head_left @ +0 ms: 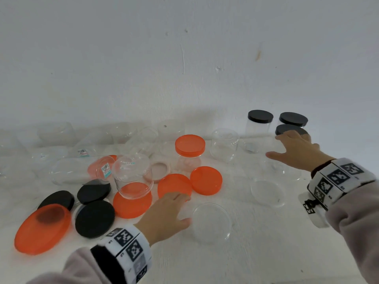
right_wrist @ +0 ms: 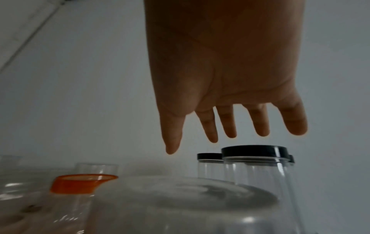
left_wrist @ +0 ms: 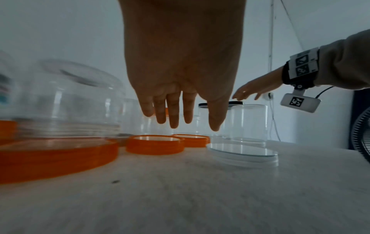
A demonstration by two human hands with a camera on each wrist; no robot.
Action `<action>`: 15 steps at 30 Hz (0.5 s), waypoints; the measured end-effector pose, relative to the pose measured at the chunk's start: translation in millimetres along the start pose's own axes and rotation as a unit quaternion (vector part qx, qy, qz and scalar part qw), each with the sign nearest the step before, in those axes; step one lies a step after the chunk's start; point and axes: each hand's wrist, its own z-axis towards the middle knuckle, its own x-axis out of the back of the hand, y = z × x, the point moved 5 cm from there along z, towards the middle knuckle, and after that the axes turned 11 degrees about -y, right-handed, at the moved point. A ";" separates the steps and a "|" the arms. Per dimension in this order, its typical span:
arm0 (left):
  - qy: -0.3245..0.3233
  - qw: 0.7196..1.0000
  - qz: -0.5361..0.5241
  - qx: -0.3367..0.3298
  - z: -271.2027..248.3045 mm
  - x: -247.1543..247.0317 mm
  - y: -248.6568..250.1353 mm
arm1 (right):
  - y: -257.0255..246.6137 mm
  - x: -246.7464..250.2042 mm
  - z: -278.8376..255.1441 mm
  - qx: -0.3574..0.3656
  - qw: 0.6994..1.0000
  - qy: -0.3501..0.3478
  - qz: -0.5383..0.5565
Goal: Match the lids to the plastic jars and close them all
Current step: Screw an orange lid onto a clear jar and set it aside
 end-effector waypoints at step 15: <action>-0.157 0.985 0.068 0.022 39.3 -33.0 46.8 | -10.5 -39.4 -23.2 0.011 0.988 -0.125 0.085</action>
